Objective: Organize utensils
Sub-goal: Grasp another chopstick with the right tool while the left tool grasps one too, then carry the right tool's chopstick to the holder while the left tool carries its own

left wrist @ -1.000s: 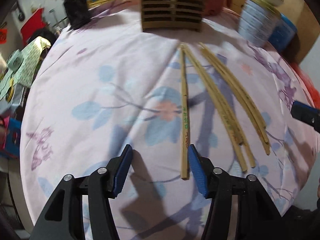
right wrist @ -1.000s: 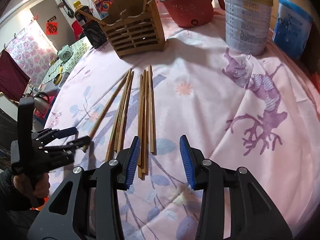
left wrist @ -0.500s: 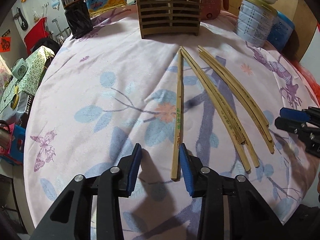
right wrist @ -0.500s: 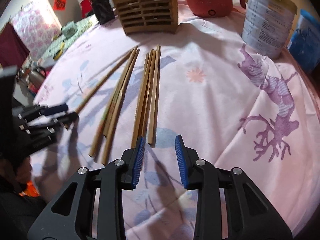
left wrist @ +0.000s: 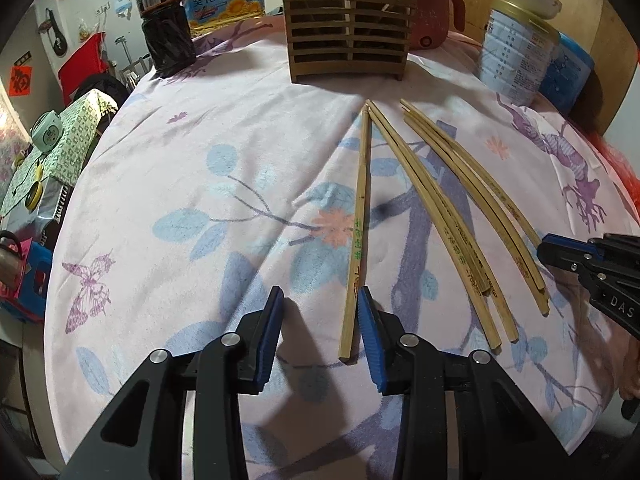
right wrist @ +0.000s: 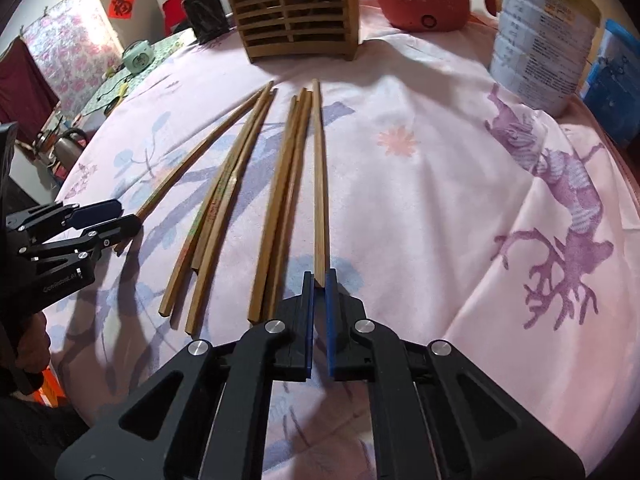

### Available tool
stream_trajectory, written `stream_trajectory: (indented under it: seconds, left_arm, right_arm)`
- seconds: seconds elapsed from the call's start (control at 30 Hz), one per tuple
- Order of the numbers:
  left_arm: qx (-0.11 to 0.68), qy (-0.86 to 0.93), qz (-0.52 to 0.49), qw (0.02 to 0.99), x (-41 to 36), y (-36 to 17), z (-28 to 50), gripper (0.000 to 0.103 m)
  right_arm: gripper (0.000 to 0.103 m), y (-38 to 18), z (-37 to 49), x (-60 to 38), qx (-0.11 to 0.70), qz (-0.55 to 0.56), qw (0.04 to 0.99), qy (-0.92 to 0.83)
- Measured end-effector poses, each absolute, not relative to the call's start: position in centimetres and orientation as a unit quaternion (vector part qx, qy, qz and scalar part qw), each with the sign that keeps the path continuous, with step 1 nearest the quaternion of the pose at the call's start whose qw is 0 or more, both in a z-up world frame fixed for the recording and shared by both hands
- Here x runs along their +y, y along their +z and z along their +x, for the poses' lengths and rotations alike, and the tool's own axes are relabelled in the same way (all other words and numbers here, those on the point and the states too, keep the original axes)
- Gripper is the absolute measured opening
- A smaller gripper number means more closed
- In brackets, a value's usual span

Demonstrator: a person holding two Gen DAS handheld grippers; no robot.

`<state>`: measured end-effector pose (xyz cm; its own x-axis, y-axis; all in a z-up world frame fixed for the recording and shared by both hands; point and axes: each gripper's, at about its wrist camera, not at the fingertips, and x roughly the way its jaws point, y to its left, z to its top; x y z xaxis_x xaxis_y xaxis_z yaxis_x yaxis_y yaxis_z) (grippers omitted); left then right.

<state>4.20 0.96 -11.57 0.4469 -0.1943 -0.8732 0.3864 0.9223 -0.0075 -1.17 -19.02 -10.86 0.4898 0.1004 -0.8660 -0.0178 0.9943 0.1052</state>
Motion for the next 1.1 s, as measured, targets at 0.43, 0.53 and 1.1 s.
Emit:
stream_trajectory:
  seconds: [0.43,0.53,1.1]
  left_arm:
    - [0.518,-0.12,0.062,0.845,1.4,-11.4,3.5,0.009]
    - [0.525,-0.109,0.05,0.843,1.5,-11.2,3.3,0.008]
    - [0.46,-0.121,-0.009,0.88,3.5,-1.7,3.2,0.006]
  right_arm:
    - [0.006,-8.8,-0.7,-21.5,0.477,0.048,0.873,0.089]
    - [0.006,-8.8,-0.9,-21.8,0.476,0.047,0.873,0.098]
    - [0.006,-2.5,-1.4,-22.9,0.392,0.071,0.913,0.092]
